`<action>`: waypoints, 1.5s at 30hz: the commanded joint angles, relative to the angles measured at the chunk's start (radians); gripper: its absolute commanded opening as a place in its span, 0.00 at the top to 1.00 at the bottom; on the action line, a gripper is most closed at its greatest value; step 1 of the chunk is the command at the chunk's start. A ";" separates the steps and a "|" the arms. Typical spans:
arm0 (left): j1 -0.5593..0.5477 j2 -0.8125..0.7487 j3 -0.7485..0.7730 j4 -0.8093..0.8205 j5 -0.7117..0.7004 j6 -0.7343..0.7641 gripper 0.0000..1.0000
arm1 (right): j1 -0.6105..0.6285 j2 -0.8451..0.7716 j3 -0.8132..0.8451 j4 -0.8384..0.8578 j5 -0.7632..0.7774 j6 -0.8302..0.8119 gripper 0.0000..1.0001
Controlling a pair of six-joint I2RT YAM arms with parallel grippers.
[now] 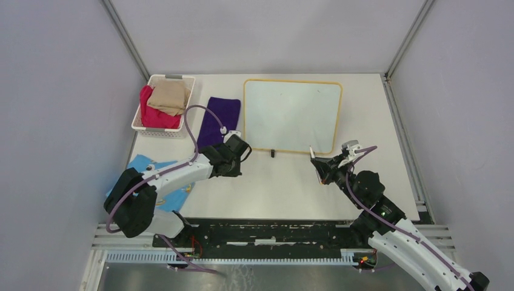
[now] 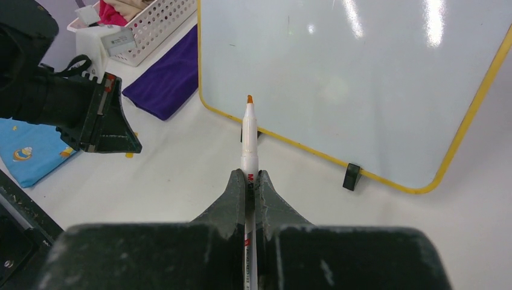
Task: Write a sentence on the whiteboard
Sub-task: Place the pen cap at the center of the board.
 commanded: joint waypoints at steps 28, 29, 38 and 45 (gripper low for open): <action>0.032 0.212 0.007 0.151 0.031 -0.038 0.70 | 0.003 -0.002 -0.014 0.031 0.027 -0.063 1.00; 0.032 0.212 0.005 0.154 0.034 -0.039 0.69 | 0.002 -0.003 -0.012 0.031 0.027 -0.064 1.00; 0.032 0.122 0.016 0.122 -0.011 -0.046 0.52 | 0.001 -0.008 0.003 0.015 0.024 -0.075 1.00; 0.032 -0.254 0.105 0.152 -0.039 0.105 0.17 | 0.003 0.026 0.080 0.031 -0.070 -0.146 1.00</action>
